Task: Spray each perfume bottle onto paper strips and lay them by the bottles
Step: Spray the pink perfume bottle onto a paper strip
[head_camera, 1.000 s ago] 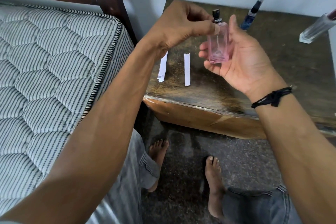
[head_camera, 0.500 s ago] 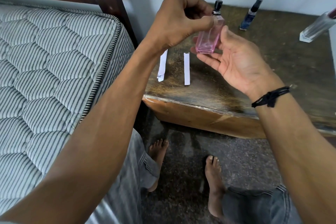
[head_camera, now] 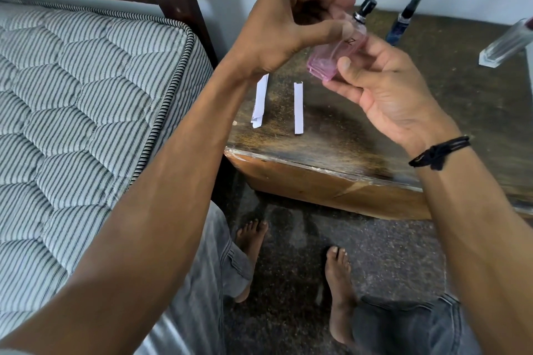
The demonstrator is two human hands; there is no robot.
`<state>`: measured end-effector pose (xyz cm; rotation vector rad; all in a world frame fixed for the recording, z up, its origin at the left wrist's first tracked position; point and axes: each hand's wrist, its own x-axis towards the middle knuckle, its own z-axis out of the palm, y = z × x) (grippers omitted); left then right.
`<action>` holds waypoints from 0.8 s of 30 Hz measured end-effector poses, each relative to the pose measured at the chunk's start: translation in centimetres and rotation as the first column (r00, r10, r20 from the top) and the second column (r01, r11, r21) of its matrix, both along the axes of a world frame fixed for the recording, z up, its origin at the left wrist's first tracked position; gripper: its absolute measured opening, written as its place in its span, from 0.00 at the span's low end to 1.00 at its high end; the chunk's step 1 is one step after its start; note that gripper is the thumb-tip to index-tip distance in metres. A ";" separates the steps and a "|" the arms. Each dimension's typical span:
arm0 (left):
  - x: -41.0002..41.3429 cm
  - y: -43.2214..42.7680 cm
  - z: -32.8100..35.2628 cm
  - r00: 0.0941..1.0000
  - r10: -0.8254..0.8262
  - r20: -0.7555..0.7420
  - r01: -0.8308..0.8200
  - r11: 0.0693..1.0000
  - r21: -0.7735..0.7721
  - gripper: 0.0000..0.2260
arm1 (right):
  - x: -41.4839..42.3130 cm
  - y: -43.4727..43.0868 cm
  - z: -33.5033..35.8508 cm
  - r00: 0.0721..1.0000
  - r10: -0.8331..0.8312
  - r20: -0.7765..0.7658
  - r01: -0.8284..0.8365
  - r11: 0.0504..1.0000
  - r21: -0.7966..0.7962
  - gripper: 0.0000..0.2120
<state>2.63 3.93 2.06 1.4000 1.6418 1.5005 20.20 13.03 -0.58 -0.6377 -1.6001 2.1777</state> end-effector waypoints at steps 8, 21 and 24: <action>0.1 -0.3 0.4 0.990 -0.144 0.006 0.144 0.989 0.031 0.17 | 0.6 0.9 0.1 0.997 0.062 -0.040 -0.059 0.995 0.076 0.28; 0.8 0.0 -0.3 0.975 -0.137 -0.177 0.114 0.984 -0.136 0.26 | -0.1 0.5 -1.1 0.940 -0.337 0.046 0.191 0.635 0.749 0.23; 0.6 0.1 -0.7 0.983 -0.062 -0.172 0.047 0.995 -0.088 0.25 | 0.0 0.1 -1.0 0.939 -0.338 0.070 0.174 0.637 0.751 0.25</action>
